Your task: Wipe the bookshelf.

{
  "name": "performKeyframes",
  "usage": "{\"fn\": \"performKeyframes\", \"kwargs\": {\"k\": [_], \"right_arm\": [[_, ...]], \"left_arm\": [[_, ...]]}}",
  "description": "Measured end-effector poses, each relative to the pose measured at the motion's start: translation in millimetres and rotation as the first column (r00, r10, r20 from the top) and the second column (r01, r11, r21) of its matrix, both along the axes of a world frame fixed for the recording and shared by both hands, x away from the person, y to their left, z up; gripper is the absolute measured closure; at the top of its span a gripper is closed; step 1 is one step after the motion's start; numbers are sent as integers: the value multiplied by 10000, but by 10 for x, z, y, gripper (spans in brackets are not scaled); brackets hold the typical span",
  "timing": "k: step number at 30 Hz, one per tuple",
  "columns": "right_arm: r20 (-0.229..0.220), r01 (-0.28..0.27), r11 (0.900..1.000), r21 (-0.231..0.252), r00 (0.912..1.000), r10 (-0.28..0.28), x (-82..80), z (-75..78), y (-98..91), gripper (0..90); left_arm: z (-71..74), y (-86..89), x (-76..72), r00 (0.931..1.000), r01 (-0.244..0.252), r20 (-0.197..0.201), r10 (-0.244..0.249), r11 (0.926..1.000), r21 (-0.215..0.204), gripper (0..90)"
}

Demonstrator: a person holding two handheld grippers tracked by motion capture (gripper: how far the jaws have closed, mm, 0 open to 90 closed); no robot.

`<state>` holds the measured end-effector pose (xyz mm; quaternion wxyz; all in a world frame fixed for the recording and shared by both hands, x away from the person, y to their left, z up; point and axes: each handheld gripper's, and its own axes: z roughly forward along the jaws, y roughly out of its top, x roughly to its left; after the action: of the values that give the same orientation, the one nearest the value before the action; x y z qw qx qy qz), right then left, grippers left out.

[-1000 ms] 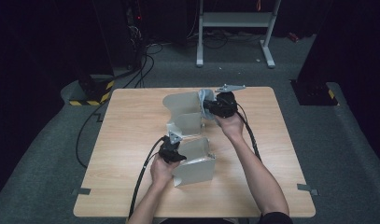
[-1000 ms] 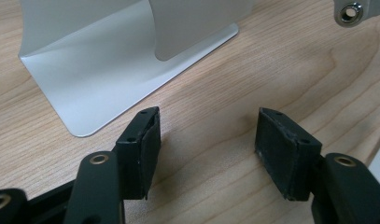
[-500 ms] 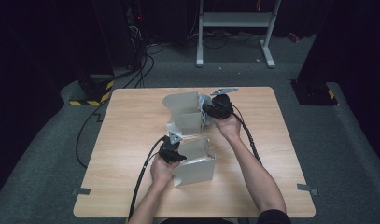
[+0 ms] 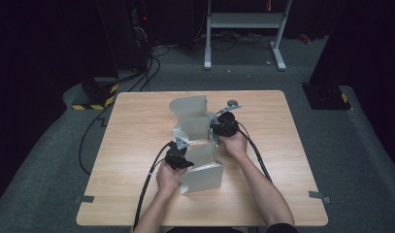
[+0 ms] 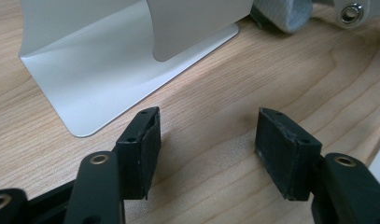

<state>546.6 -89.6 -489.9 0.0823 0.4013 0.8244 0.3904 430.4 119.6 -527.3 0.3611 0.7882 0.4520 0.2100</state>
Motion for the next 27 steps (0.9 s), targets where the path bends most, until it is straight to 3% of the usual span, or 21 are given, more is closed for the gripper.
{"fn": "performKeyframes", "kwargs": {"k": [3,6,9,11,16,22,27], "right_arm": [[-242,-102,9995,-302,9997,95,-2,-106,11,839],[-529,-77,9997,-245,9986,64,10,-194,12,838],[-408,-106,9991,-413,9991,89,-11,-168,31,838],[-212,-111,9989,-466,9997,101,-45,-99,19,838],[292,-162,9991,381,9995,150,-172,155,-114,838],[1412,-586,9946,858,9889,461,-424,513,-164,838],[1713,-716,9910,1131,9839,515,-560,567,-197,837]], "left_arm": [[0,-1,0,10000,-6,3,6,10000,4,409],[0,-1,0,10000,-10,2,10,10000,7,410],[0,-1,0,10000,-12,4,12,10000,2,410],[0,0,0,10000,-6,-3,6,10000,3,410],[0,0,0,10000,-10,3,10,10000,2,410],[1,0,1,10000,-14,-3,14,10000,6,411],[0,0,0,10000,-23,0,23,10000,6,411]]}}
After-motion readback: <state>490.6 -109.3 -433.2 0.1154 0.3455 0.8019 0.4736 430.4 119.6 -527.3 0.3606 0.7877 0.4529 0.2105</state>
